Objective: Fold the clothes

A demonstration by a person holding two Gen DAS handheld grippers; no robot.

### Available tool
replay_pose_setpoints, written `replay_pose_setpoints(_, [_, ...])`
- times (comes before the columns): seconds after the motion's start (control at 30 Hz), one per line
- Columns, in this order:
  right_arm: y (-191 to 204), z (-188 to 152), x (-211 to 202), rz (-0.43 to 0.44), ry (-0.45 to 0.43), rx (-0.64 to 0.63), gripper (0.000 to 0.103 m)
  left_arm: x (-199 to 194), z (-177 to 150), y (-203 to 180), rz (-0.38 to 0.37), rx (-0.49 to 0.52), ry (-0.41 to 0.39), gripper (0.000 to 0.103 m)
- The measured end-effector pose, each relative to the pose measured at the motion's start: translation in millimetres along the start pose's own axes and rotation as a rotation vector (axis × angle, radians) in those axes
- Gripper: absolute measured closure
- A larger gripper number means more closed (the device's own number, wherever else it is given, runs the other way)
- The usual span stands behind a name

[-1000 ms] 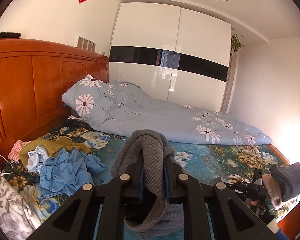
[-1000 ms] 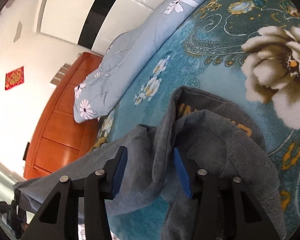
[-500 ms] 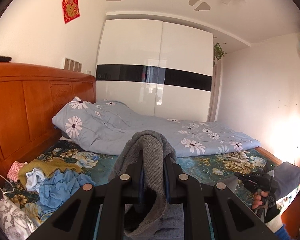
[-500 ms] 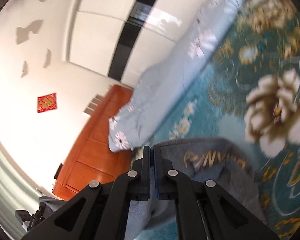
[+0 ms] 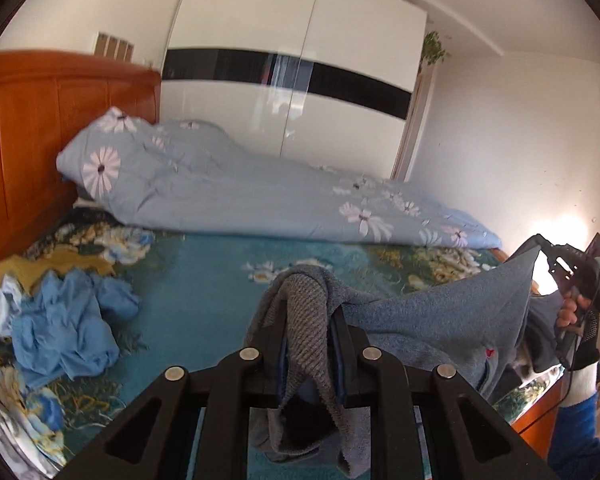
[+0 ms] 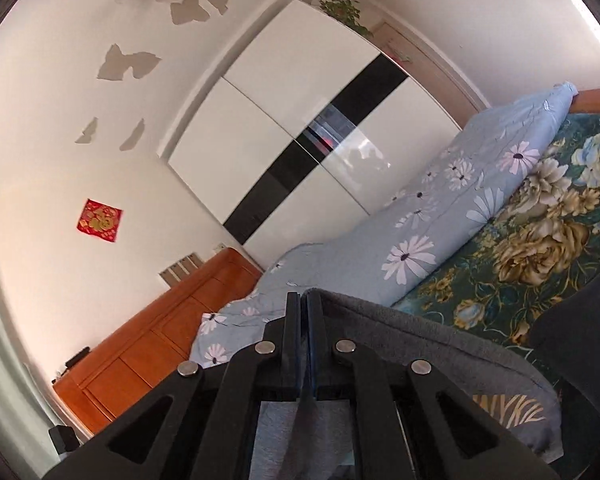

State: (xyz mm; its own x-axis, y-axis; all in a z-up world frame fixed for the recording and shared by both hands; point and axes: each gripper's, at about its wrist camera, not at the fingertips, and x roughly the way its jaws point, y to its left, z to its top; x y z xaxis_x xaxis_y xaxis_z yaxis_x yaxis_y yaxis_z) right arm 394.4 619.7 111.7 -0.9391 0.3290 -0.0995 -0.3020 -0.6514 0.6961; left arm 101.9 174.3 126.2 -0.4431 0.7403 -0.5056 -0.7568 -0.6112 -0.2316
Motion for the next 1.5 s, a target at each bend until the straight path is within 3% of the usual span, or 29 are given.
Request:
replay_pose_setpoints(0.1, [-23,-16,51,-0.066,0.054,0.018,0.100,50,-11,20,0.012,-0.037,0.078,0.084])
replay_pose_setpoints(0.23, [-44,-21,118,-0.095,0.110,0.072,0.100,97,13,50,0.025,-0.073,0.102,0.084])
replay_pose_setpoints(0.37, [-41,-3,192,-0.126,0.139,0.036,0.100,157,54,92,0.051,-0.138,0.125,0.084])
replay_pose_setpoints(0.5, [-49,-7,268,-0.206,0.221,-0.009,0.100,230,60,133,0.122,-0.146,0.218,0.082])
replay_pose_setpoints(0.63, [-81,-43,319,-0.315,0.350,-0.012,0.100,294,29,169,0.122,-0.222,0.360,0.082])
replay_pose_setpoints(0.73, [-101,-67,335,-0.368,0.401,-0.014,0.098,308,13,177,0.108,-0.255,0.412,0.080])
replay_pose_setpoints(0.83, [-103,-71,327,-0.373,0.404,-0.037,0.096,298,11,174,0.062,-0.259,0.400,0.055])
replay_pose_setpoints(0.87, [-100,-70,320,-0.366,0.401,-0.045,0.084,291,12,169,0.050,-0.245,0.391,0.043])
replay_pose_setpoints(0.9, [-96,-68,314,-0.359,0.399,-0.053,0.061,284,13,164,0.039,-0.231,0.381,0.039])
replay_pose_setpoints(0.97, [-85,-66,297,-0.328,0.393,-0.073,0.041,265,15,151,0.026,-0.195,0.352,0.036])
replay_pose_setpoints(1.07, [-58,-71,249,-0.256,0.393,-0.138,0.036,245,6,135,-0.011,-0.178,0.344,0.023])
replay_pose_setpoints(1.23, [-39,-107,155,-0.238,0.459,-0.244,0.032,248,-29,114,-0.042,-0.171,0.442,0.023])
replay_pose_setpoints(1.37, [-54,-127,95,-0.284,0.492,-0.209,0.032,263,-37,109,0.001,-0.173,0.432,0.025])
replay_pose_setpoints(1.43, [-58,-132,69,-0.316,0.489,-0.214,0.032,265,-38,104,-0.009,-0.172,0.422,0.034])
replay_pose_setpoints(1.5, [-59,-136,48,-0.351,0.483,-0.233,0.032,267,-38,93,0.021,-0.125,0.435,0.051])
